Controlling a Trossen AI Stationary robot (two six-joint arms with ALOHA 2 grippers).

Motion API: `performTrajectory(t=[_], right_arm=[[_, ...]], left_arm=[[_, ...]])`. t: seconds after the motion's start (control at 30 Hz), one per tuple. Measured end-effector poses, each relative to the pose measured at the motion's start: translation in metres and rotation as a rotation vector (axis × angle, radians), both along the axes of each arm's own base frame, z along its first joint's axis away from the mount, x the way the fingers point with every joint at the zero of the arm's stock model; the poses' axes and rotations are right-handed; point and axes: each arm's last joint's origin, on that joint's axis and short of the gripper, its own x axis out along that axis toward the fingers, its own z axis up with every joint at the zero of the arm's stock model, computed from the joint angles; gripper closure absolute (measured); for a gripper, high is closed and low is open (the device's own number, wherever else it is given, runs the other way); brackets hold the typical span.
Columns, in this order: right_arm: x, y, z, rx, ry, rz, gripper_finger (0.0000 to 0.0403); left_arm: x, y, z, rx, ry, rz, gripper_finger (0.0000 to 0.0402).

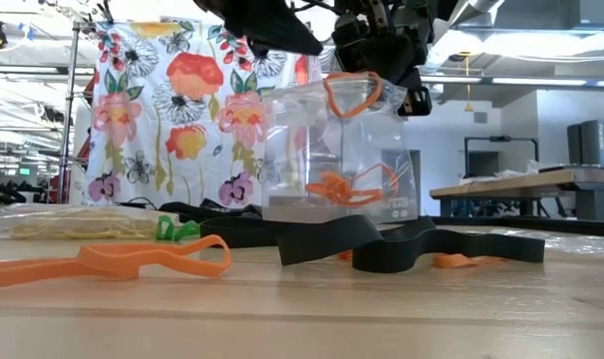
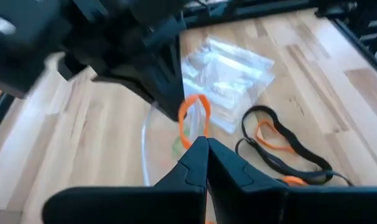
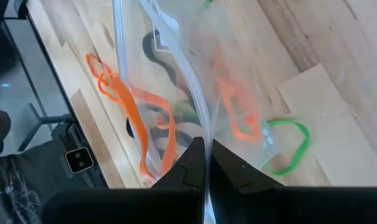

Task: Sort rubber bands
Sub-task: Put the orange rubber band into the transparent zip bag

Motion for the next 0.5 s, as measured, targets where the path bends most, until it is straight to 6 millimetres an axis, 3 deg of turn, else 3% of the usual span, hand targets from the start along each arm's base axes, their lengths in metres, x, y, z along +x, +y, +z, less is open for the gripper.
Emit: performTrajectory(t=[0.1, 0.33, 0.5], right_arm=[[0.0, 0.0, 0.0, 0.002, 0.0, 0.001, 0.0397], [-0.001, -0.003, 0.0, 0.007, 0.004, -0.006, 0.0397], [-0.001, -0.005, 0.0, 0.004, 0.001, -0.006, 0.0397]], left_arm=[[0.004, -0.003, -0.008, 0.011, 0.027, -0.007, 0.0395], [0.003, -0.01, -0.017, -0.003, 0.08, 0.058, 0.0339], [-0.005, -0.025, -0.02, -0.033, 0.139, 0.053, 0.0335]])
